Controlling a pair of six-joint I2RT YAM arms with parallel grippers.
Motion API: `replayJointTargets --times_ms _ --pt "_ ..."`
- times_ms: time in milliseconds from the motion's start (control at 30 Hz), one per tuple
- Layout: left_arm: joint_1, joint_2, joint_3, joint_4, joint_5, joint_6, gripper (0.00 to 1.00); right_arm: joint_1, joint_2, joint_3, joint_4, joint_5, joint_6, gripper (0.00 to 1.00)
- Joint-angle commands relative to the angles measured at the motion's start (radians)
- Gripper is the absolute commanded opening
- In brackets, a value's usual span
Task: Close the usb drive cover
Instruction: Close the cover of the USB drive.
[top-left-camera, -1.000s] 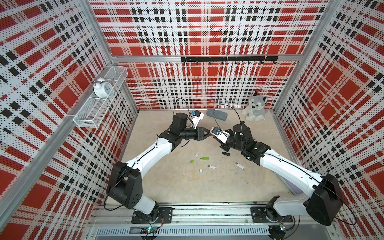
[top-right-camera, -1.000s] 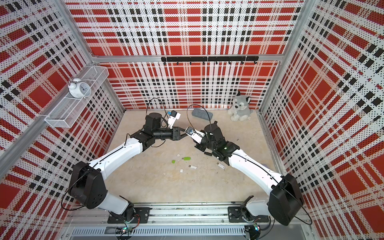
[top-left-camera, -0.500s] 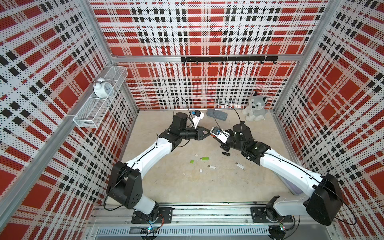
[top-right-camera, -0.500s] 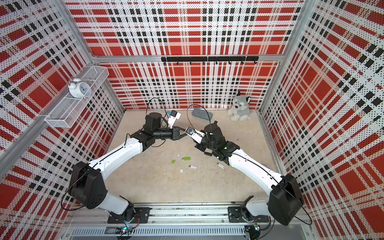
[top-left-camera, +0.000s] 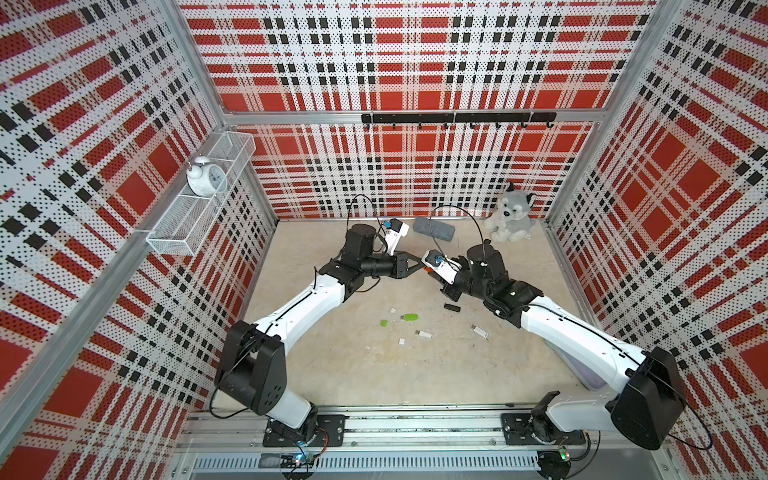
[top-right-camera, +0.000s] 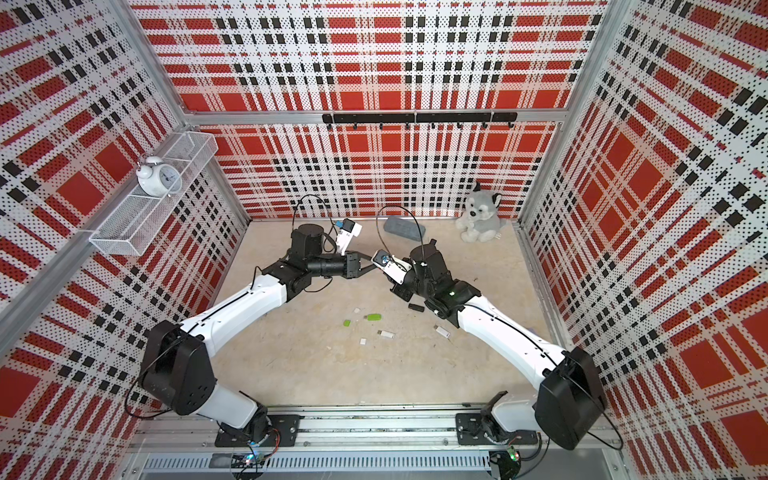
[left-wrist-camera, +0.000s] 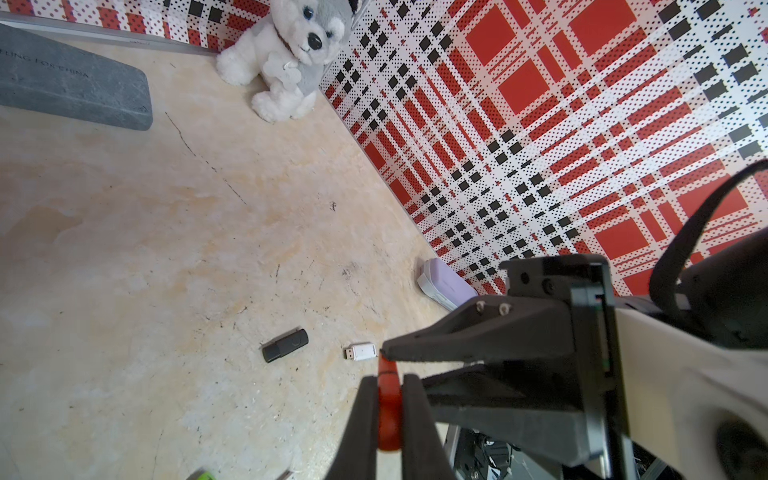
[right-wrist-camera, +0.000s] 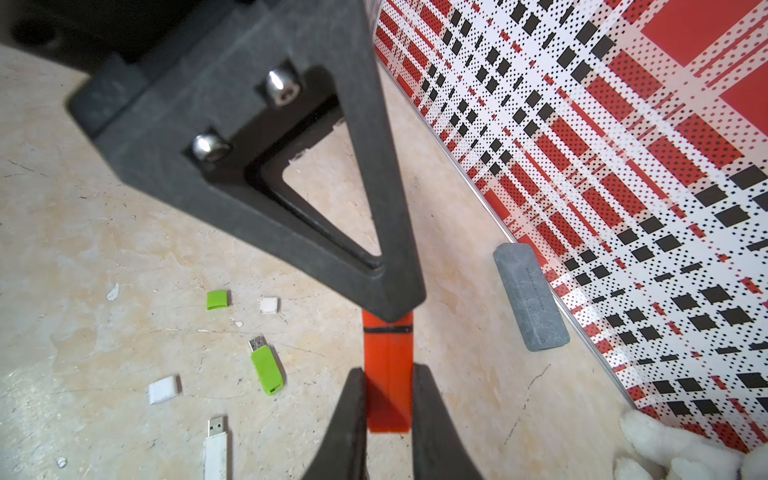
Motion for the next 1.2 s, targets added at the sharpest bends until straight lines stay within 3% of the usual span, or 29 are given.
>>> replayJointTargets --times_ms 0,400,700,767,933,1067,1167 --pt "-0.024 0.033 0.031 -0.047 0.077 0.034 0.01 0.009 0.006 0.063 0.067 -0.026 -0.033 0.07" --pt "-0.037 0.063 0.075 -0.114 0.053 0.069 0.04 0.013 0.007 0.085 0.081 -0.046 -0.02 0.07" --pt "0.016 -0.028 0.043 -0.016 -0.03 0.026 0.26 0.012 0.011 0.01 0.0 0.041 -0.036 0.06" --pt "0.027 -0.044 0.034 -0.003 -0.036 0.02 0.43 0.011 0.008 -0.01 -0.006 0.051 -0.033 0.06" --pt "0.054 -0.105 -0.025 0.039 -0.105 0.008 0.64 -0.004 0.014 -0.044 -0.015 0.057 -0.004 0.06" --pt "0.095 -0.191 -0.115 0.088 -0.249 -0.005 0.78 -0.06 0.067 -0.023 -0.051 -0.022 0.079 0.08" --pt "0.116 -0.286 -0.207 0.137 -0.405 -0.002 0.99 -0.095 0.167 0.025 -0.114 -0.071 0.145 0.08"
